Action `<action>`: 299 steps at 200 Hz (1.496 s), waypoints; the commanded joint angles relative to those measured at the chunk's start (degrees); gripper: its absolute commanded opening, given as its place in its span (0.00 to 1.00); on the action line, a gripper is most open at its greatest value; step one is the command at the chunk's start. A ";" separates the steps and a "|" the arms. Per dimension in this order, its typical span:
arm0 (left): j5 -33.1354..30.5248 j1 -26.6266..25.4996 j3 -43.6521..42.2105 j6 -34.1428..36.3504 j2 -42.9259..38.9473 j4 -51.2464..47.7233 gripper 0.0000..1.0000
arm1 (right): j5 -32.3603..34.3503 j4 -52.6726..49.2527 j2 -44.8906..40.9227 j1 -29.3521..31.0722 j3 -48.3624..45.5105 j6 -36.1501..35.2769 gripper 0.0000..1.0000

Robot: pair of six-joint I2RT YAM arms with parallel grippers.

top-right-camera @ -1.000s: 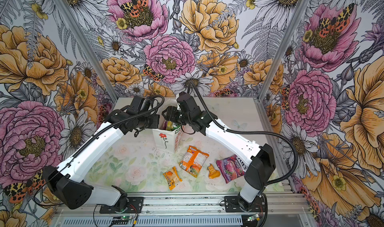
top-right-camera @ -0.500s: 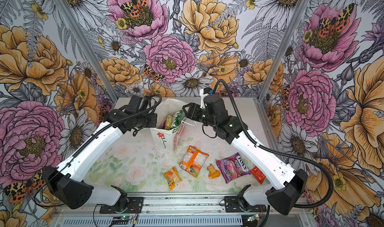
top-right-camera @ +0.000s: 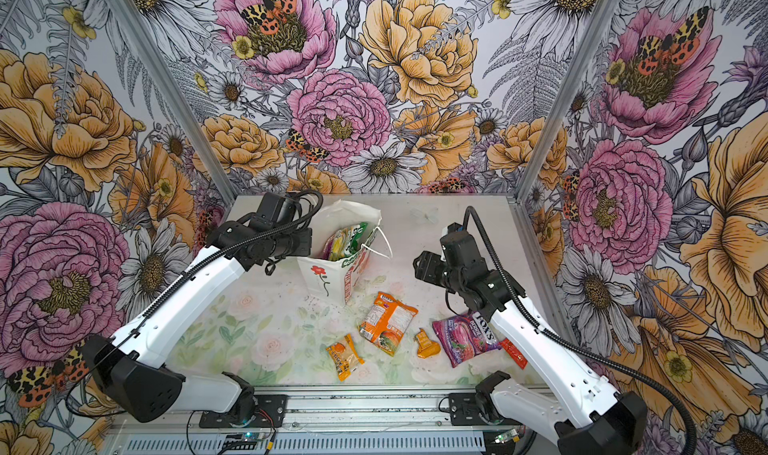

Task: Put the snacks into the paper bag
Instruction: 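Move the right gripper down to the purple Fox's Berries candy bag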

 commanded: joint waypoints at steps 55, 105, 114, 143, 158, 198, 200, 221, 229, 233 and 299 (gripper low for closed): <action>-3.10 -0.16 0.01 1.22 -2.58 4.34 0.00 | 1.87 -7.62 -8.44 -0.29 -16.05 9.37 0.74; -2.48 -0.15 0.02 1.27 -2.67 4.25 0.00 | 3.84 -12.80 -15.78 0.31 -23.19 19.46 0.82; -2.44 -0.11 0.10 1.32 -2.64 4.26 0.00 | 4.35 -13.52 -15.95 0.47 -23.50 20.29 0.83; -2.47 -0.13 0.01 1.31 -2.66 4.26 0.00 | 8.27 -16.45 -14.44 1.79 -23.58 23.02 0.85; -2.60 -0.16 0.05 1.30 -2.54 4.25 0.00 | 9.73 -17.01 -12.95 1.99 -23.10 23.06 0.86; -2.39 -0.14 -0.03 1.30 -2.49 4.23 0.00 | 9.98 -13.91 -10.17 1.77 -24.96 23.81 0.89; -2.41 -0.15 -0.03 1.33 -2.49 4.25 0.00 | 9.71 -13.48 -10.13 1.76 -25.16 23.92 0.89; -2.44 -0.04 -0.04 1.46 -2.49 4.25 0.00 | 8.43 -9.32 -8.70 1.52 -27.25 24.58 0.89; -2.44 -0.01 -0.04 1.43 -2.45 4.17 0.00 | 7.76 -7.90 -7.60 1.11 -27.84 24.21 0.89; -2.44 -0.01 -0.10 1.44 -2.45 4.12 0.00 | 7.34 -6.98 -6.92 0.85 -28.12 24.11 0.89; -2.00 0.19 0.00 1.44 -2.20 3.99 0.00 | 1.80 8.07 4.89 0.77 -25.85 19.95 0.88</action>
